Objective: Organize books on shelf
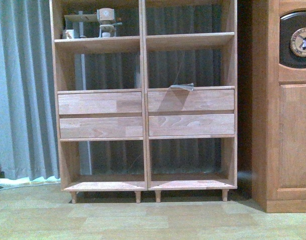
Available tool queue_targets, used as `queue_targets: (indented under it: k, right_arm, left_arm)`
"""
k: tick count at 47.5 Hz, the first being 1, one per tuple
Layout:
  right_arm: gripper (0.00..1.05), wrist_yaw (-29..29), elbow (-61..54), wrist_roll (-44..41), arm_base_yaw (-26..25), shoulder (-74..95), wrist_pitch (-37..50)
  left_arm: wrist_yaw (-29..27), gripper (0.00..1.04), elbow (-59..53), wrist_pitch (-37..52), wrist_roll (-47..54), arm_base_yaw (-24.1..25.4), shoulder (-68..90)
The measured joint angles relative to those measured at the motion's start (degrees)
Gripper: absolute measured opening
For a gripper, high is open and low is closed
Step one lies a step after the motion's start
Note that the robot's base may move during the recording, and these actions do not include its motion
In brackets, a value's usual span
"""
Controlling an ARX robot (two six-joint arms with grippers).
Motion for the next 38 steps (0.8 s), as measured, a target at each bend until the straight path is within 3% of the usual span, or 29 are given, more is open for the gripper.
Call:
queue_targets:
  k: [38]
  right_arm:
    - [0.98, 0.00, 0.00, 0.00, 0.00, 0.00, 0.00]
  left_arm:
    - [0.00, 0.97, 0.00, 0.00, 0.00, 0.00, 0.00]
